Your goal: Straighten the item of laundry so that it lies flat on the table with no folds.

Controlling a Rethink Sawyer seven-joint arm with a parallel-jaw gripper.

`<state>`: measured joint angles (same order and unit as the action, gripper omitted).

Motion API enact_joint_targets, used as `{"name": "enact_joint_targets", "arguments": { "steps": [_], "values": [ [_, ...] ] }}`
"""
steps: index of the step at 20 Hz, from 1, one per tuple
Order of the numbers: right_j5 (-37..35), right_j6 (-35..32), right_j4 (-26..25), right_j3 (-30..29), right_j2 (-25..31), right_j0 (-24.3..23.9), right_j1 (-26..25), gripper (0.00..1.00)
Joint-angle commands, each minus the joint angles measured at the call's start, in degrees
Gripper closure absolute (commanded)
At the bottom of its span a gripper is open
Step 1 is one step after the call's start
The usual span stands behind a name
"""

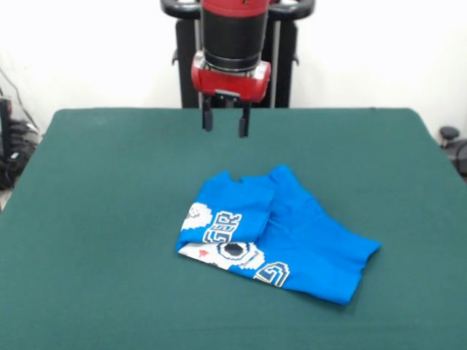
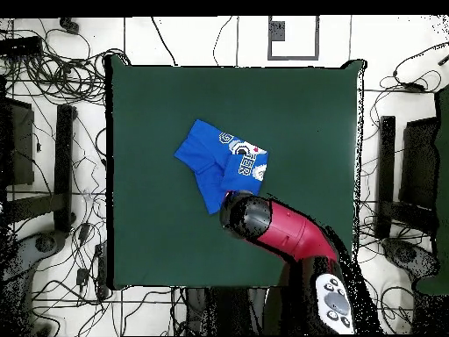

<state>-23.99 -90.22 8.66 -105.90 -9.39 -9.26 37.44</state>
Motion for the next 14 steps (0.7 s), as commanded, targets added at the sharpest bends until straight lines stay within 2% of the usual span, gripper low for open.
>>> {"name": "enact_joint_targets", "arguments": {
  "steps": [1,9,14],
  "values": [
    [-1.3,-4.5,-1.0,6.4,8.7,1.5,-2.7,0.00],
    [-2.6,-5.5,-0.5,10.6,8.5,2.4,-5.0,0.00],
    [-0.8,-5.1,-0.4,12.1,10.0,1.9,-6.1,0.00]
  ]
}}
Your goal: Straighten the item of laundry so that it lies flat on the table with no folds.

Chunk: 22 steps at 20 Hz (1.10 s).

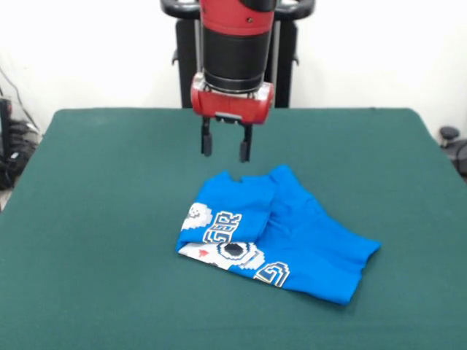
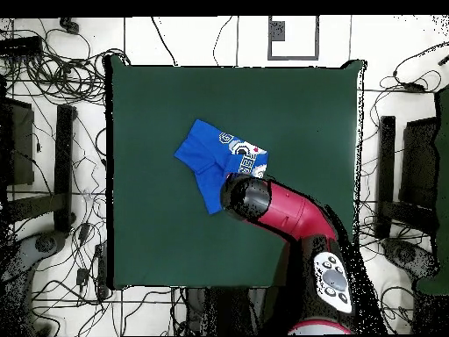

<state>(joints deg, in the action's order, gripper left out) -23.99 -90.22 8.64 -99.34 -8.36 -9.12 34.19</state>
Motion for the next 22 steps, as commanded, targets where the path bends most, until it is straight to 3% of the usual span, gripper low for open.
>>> {"name": "enact_joint_targets", "arguments": {
  "steps": [1,13,22],
  "values": [
    [-0.8,-5.3,-0.3,6.1,9.0,1.9,-3.1,0.00],
    [-0.3,-7.5,-0.6,10.7,7.0,5.1,-6.1,0.00],
    [0.3,-7.4,0.1,11.9,8.2,4.3,-7.7,0.00]
  ]
}}
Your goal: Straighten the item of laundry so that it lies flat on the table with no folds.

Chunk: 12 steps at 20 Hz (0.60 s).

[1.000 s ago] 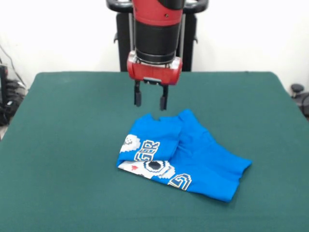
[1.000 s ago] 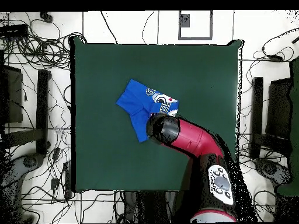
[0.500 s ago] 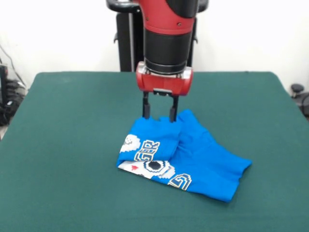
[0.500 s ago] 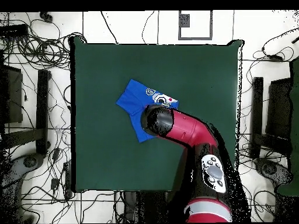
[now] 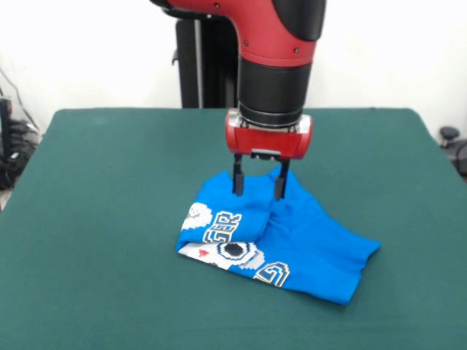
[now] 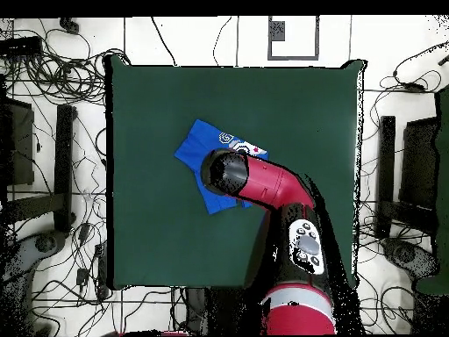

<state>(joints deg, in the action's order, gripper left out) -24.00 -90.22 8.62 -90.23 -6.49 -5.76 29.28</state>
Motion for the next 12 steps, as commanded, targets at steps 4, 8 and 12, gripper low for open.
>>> {"name": "enact_joint_targets", "arguments": {
  "steps": [4,8,12],
  "values": [
    [0.7,-7.9,0.1,3.5,5.9,0.9,-4.0,0.00],
    [2.3,-8.4,-0.3,4.3,4.9,1.0,-5.7,0.00],
    [4.5,-9.2,-0.2,3.8,5.0,0.8,-6.6,0.00]
  ]
}}
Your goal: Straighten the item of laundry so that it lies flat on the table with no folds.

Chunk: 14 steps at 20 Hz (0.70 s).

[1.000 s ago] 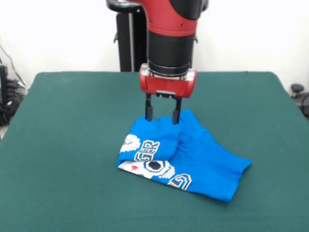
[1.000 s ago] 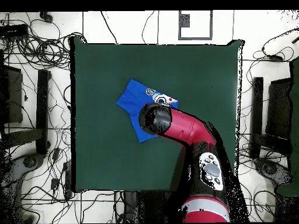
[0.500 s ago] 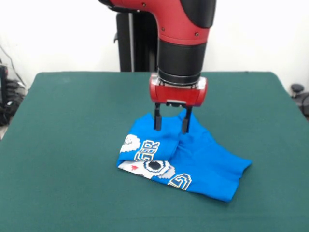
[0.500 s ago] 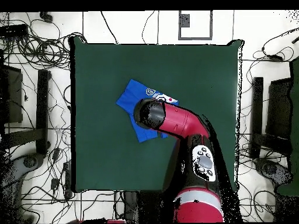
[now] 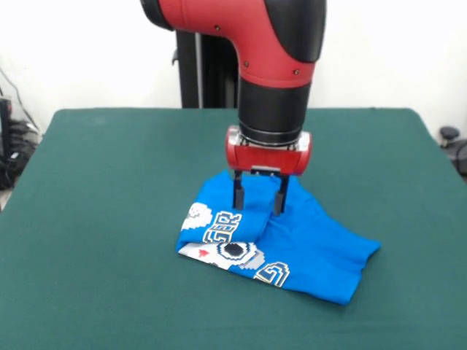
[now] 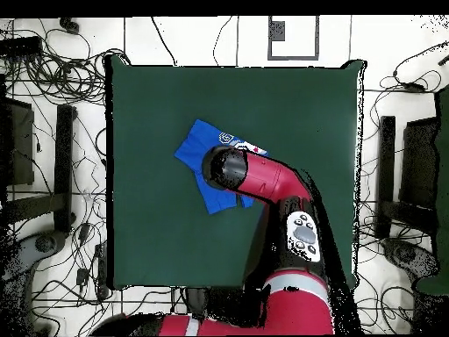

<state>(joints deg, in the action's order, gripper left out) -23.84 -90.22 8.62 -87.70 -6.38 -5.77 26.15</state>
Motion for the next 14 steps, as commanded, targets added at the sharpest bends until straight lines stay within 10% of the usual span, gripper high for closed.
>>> {"name": "enact_joint_targets", "arguments": {
  "steps": [1,14],
  "values": [
    [4.3,-10.0,0.1,1.2,4.2,1.2,-3.8,0.00],
    [1.4,-29.0,11.1,-0.8,-12.8,13.1,-8.1,0.00]
  ]
}}
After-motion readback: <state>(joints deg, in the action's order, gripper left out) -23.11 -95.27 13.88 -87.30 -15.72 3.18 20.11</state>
